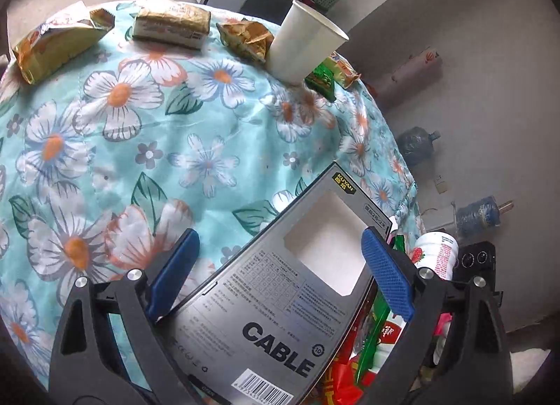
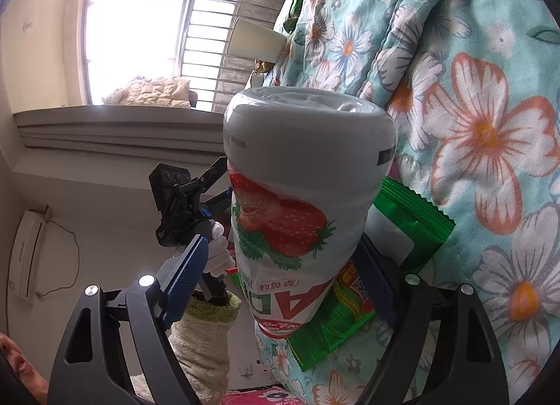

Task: Collect trash
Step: 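Grasp the white ADE bottle with the right tool while the left tool grasps the CABLE box, then lift the ADE bottle and CABLE box and carry them toward the wastebasket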

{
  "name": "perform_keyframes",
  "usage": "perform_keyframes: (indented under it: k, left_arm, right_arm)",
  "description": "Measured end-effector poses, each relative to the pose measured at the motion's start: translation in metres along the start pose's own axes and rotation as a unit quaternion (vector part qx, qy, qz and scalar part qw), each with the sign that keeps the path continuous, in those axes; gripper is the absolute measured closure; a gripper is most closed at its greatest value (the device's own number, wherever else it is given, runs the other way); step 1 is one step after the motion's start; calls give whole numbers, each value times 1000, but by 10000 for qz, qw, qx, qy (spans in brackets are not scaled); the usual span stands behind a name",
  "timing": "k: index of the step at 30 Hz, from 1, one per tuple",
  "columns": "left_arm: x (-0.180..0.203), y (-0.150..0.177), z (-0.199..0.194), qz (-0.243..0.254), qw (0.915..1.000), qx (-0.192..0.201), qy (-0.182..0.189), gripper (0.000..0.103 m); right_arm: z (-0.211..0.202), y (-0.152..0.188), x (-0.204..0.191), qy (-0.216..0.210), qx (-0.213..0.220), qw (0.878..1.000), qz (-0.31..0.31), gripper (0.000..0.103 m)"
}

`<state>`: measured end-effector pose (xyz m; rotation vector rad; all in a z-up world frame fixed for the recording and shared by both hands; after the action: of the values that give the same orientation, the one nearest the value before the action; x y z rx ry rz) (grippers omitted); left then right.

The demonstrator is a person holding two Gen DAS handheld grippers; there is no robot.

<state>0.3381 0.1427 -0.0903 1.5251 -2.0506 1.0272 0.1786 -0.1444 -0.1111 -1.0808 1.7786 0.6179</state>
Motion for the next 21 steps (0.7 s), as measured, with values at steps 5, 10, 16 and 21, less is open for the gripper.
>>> perform_keyframes:
  k: [5, 10, 16, 21]
  left_arm:
    - [8, 20, -14, -48, 9971, -115, 750, 14]
    - [31, 35, -11, 558, 9978, -351, 90, 14]
    - [54, 39, 13, 1256, 9853, -728, -898, 14]
    - [46, 32, 19, 967, 9887, -578, -989, 14]
  right_arm:
    - [-3, -4, 2, -11, -55, 10000, 18, 22]
    - [0, -7, 3, -9, -107, 9999, 20, 22]
    - [2, -8, 1, 34, -72, 10000, 23, 22]
    - [3, -7, -2, 49, -59, 10000, 44, 22]
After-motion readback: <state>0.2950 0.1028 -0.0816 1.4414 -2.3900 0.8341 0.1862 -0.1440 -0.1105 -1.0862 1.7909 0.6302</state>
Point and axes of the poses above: each gripper's, at about its wrist camera, not at the fingertips, and z roughly the way its jaws point, x to its right, y to its underside, the point moved 2 cm from there along z, roughly the way its jaws point, and after that the axes turned 5 degrees about y, right-handed, at the moved point
